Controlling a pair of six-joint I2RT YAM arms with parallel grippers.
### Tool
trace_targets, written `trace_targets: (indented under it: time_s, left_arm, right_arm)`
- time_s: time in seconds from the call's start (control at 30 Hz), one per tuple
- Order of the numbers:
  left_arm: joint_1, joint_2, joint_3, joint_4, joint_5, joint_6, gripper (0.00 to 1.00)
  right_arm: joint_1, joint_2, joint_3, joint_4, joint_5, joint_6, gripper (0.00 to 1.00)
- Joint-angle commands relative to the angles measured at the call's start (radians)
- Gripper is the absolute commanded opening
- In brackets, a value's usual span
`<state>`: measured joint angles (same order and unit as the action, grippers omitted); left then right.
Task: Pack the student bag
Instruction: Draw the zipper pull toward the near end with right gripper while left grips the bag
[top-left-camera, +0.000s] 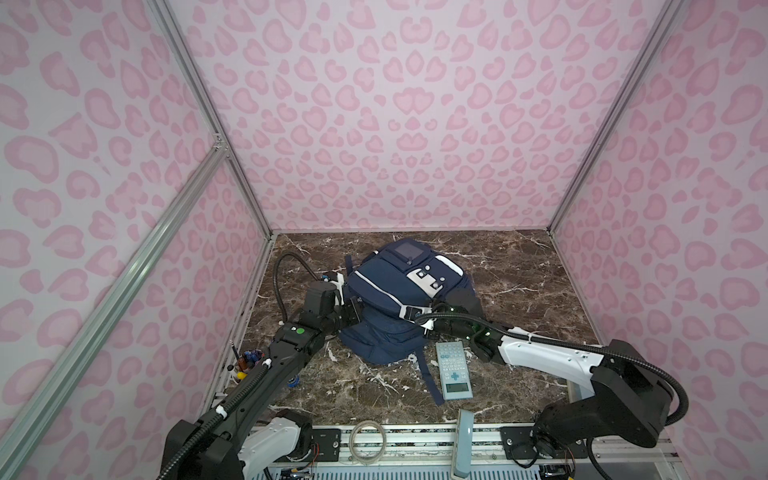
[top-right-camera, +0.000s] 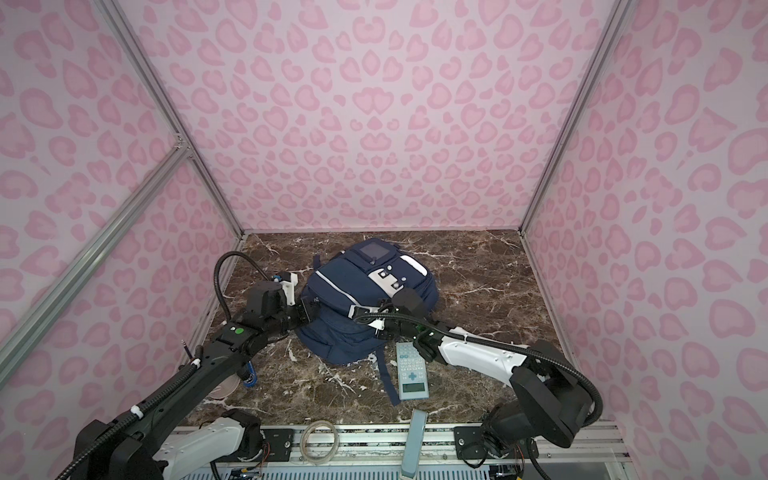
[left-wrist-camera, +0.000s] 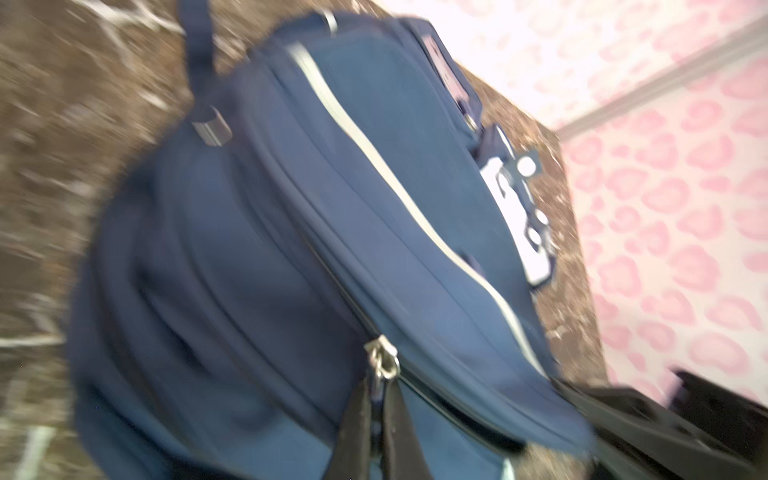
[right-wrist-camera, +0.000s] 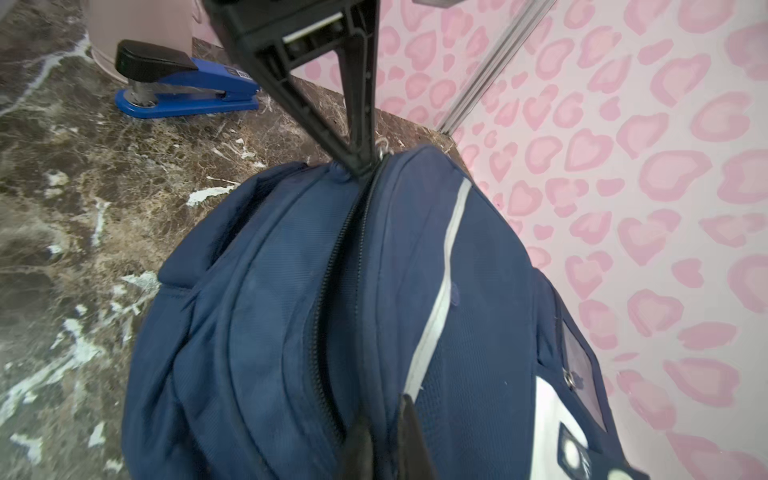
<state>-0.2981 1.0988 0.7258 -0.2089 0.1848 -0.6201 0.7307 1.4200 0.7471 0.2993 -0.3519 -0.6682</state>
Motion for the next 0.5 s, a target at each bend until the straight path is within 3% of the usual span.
trace_targets:
  time_s: [0.0, 0.1, 0.2, 0.33, 0.47]
  left_arm:
    - [0.056, 0.021, 0.014, -0.006, -0.153, 0.062, 0.03]
    - [0.056, 0.010, -0.017, -0.008, -0.168, 0.062, 0.03]
    - [0.054, -0.019, -0.063, 0.012, -0.100, 0.041, 0.03]
    - [0.042, -0.100, -0.121, 0.037, 0.013, -0.015, 0.03]
    - [-0.032, -0.148, -0.147, 0.040, 0.063, -0.070, 0.03]
  right_arm:
    - [-0.080, -0.025, -0.016, -0.151, -0.095, -0.062, 0.00]
    - [-0.181, 0.000, 0.006, -0.185, -0.165, -0.097, 0.00]
    - [-0.257, 0.045, 0.038, -0.199, -0.195, -0.102, 0.00]
    - [-0.288, 0.067, 0.035, -0.125, -0.003, -0.047, 0.00]
    - [-0.288, 0.022, -0.001, -0.037, 0.077, 0.053, 0.26]
